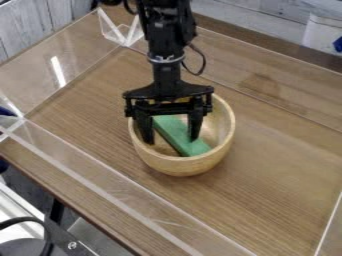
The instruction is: Remove the green block from inside the brown bowl and put it on the table
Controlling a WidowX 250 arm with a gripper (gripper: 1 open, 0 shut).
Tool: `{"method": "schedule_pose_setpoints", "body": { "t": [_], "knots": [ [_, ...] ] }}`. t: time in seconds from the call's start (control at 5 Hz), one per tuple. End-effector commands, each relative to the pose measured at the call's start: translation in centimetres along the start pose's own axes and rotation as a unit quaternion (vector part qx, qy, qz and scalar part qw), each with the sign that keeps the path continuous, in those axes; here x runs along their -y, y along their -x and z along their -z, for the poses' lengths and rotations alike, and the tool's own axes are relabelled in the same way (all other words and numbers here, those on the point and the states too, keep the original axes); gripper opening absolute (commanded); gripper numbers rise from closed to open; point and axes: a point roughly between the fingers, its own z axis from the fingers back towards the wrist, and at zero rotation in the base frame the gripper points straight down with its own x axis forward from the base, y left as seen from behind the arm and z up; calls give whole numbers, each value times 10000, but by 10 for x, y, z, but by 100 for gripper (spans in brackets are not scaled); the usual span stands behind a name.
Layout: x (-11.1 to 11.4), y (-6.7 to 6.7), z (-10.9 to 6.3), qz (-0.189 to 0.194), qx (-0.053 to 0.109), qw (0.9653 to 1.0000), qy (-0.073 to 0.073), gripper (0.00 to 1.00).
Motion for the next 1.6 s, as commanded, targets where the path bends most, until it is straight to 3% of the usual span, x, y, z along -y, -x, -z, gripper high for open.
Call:
{"method": "schedule_pose_setpoints", "body": {
  "t": [0.0, 0.4, 1.0, 1.4],
  "knots": [
    [9, -4, 0, 14, 135, 9999, 58, 100],
    [18, -5, 13, 12, 149, 9999, -3, 100],
    [32, -13, 15, 129, 167, 9997, 114, 100],
    [39, -10, 14, 299, 188, 9993, 137, 100]
  ]
}}
